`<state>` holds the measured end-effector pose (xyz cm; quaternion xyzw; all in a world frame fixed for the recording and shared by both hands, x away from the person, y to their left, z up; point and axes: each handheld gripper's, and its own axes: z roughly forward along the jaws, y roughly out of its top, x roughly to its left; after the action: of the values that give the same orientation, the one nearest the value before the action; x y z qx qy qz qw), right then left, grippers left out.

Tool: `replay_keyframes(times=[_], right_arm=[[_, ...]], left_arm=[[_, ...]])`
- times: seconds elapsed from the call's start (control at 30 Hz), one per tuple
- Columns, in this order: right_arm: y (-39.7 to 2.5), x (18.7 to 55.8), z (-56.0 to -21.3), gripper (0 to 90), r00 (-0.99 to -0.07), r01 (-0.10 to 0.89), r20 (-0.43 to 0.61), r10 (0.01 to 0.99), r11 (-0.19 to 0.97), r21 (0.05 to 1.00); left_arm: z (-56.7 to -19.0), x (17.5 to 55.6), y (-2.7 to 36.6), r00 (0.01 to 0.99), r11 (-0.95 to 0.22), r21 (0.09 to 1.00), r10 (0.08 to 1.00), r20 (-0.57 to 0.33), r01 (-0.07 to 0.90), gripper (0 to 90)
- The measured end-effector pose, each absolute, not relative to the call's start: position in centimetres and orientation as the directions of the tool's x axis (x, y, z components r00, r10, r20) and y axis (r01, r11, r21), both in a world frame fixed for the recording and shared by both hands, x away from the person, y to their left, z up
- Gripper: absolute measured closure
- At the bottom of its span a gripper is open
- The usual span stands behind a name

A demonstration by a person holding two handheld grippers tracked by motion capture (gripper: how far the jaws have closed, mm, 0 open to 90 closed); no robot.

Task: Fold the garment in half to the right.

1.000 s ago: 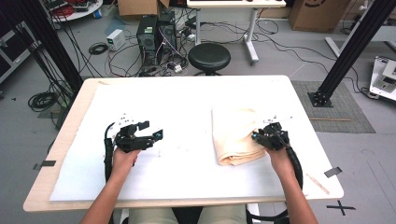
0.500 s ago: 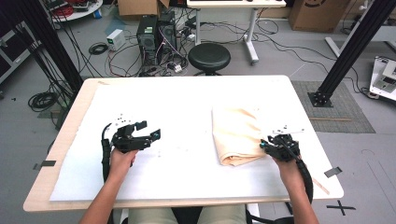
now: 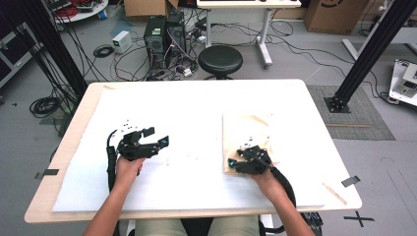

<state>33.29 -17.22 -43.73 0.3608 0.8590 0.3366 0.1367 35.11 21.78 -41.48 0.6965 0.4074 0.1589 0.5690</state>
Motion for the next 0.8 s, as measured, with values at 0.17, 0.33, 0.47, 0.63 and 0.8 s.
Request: replay_keyframes(times=[0.17, 0.33, 0.47, 0.63, 0.8], right_arm=[[-17.9, 32.0, -43.3, 48.7, -0.732, 0.503, 0.033, 0.68, 0.507, 0.7], [-23.7, 31.7, -41.6, 59.0, -0.544, 0.55, -0.012, 0.839, 0.367, 0.751], [-26.7, 32.1, -43.0, 70.0, -0.451, 0.636, -0.056, 0.891, 0.365, 0.68], [-27.4, 32.0, -43.0, 72.4, -0.416, 0.682, -0.074, 0.906, 0.365, 0.634], [-27.8, 31.8, -42.0, 41.4, -0.447, 0.639, -0.024, 0.894, 0.338, 0.691]], left_arm=[[-41.4, 35.0, 21.9, 0.615, -0.024, 0.923, 0.752, -0.237, 0.385, 20.0], [-41.4, 35.1, 22.1, 0.611, -0.019, 0.924, 0.756, -0.236, 0.381, 20.0], [-41.3, 35.2, 22.1, 0.611, -0.02, 0.928, 0.758, -0.229, 0.373, 20.0], [-40.9, 35.1, 22.2, 0.618, -0.063, 0.95, 0.772, -0.148, 0.307, 18.6], [-41.0, 35.3, 22.4, 0.617, -0.064, 0.945, 0.771, -0.158, 0.321, 18.4]])
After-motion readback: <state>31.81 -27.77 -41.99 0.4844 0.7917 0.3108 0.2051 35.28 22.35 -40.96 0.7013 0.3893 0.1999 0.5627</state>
